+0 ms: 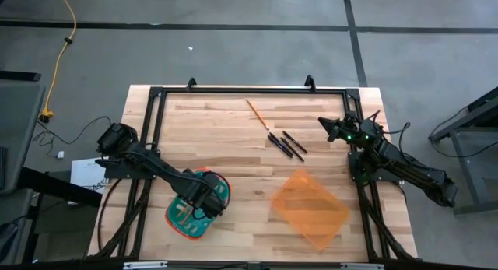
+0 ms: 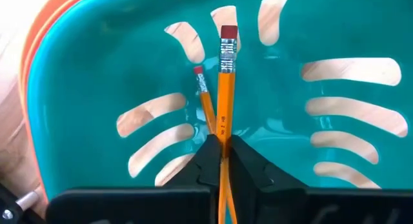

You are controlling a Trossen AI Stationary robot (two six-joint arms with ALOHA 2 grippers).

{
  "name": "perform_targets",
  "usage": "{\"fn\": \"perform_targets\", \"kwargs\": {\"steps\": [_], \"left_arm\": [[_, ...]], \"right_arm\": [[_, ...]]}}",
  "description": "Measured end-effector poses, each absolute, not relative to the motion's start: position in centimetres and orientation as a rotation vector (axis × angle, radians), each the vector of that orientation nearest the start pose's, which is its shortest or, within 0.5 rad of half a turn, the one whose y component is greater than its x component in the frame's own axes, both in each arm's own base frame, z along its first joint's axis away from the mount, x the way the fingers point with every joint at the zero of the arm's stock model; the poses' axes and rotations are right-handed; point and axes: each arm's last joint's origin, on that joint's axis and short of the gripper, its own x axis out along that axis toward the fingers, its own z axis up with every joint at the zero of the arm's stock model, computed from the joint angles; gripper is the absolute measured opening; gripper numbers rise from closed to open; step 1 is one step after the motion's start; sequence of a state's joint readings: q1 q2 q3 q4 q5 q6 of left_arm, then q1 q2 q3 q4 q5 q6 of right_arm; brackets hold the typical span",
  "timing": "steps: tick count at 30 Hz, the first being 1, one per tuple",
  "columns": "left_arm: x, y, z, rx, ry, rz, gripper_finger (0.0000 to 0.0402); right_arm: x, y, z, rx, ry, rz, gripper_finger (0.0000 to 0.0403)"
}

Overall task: Sort pens & pencils
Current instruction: Put the yellow pencil into the green bin, then put the black pen into the orange bin

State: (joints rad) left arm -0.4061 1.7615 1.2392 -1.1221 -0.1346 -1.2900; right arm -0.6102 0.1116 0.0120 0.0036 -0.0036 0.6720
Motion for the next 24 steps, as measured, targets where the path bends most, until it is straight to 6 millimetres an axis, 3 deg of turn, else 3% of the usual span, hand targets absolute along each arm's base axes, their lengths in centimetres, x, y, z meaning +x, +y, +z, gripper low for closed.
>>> {"fn": "perform_targets", "kwargs": {"steps": [5, 14, 19, 24], "left_arm": [[28.2, -11.8, 19.6, -0.593, 1.423, 0.793, 0.0036], [28.2, -11.7, 19.7, -0.568, 1.43, 0.787, 0.0124], [28.2, -11.5, 21.7, -0.476, 1.491, 0.762, 0.0162], [29.3, -10.5, 24.7, -0.432, 1.459, 0.744, 0.0167]], "right_arm": [[8.5, -5.9, 15.9, 0.68, -0.114, -0.615, 0.0006], [8.5, -5.9, 15.9, 0.68, -0.114, -0.615, 0.0006], [8.5, -5.9, 15.9, 0.68, -0.114, -0.615, 0.0006], [8.5, -5.9, 15.9, 0.68, -0.114, -0.615, 0.0006]]}}
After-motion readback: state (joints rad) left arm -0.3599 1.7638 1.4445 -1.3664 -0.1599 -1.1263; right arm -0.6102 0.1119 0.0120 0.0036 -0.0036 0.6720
